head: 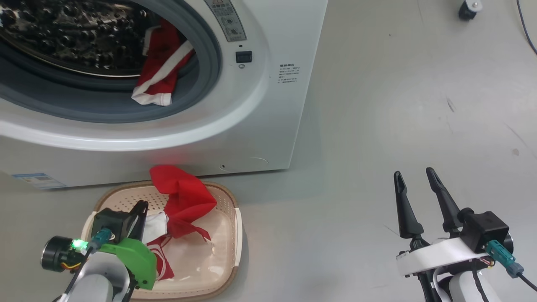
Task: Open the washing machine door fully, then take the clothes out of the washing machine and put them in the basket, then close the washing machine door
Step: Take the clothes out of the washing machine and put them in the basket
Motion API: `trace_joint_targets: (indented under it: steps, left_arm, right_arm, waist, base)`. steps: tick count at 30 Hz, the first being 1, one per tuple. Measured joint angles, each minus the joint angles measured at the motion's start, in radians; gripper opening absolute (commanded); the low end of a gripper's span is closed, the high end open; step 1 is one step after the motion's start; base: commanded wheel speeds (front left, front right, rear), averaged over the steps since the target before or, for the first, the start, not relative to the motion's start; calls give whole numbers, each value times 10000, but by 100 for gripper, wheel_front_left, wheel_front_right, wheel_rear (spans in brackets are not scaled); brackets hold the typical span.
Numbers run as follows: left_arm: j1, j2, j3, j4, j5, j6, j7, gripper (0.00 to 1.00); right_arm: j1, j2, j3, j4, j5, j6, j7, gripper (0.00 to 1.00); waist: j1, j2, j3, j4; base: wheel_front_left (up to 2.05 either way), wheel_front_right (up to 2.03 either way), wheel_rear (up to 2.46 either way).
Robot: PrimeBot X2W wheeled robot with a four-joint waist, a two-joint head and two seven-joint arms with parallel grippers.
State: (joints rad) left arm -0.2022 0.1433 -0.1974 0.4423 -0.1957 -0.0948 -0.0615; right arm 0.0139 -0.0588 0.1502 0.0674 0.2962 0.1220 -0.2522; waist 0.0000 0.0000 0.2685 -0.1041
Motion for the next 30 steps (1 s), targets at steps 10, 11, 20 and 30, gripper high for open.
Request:
trace_joint_targets:
  steps: [10,11,20,30]
  left_arm:
    - [-802,203,-35,986,73,-75,196,0]
    - [-906,224,-35,1068,75,-75,259,0]
    - [-1568,343,98,2023,73,-75,384,0]
    - [-1897,318,328,3246,-54,-73,382,0]
  right_arm:
    - [-400,-6,165,-84,-4,0,0,100]
    - [-445,-4,167,-86,-4,0,0,100]
    - [-782,12,180,-180,2,0,0,100]
    - [-1148,40,130,-213,4,0,0,100]
  waist:
    - [0,0,962,-588]
    - [0,0,1061,-649]
    - [0,0,1945,-1149]
    - [0,0,2670,-1470]
  base:
    - [0,0,0]
    - [0,0,0]
    - [0,0,0]
    - [0,0,0]
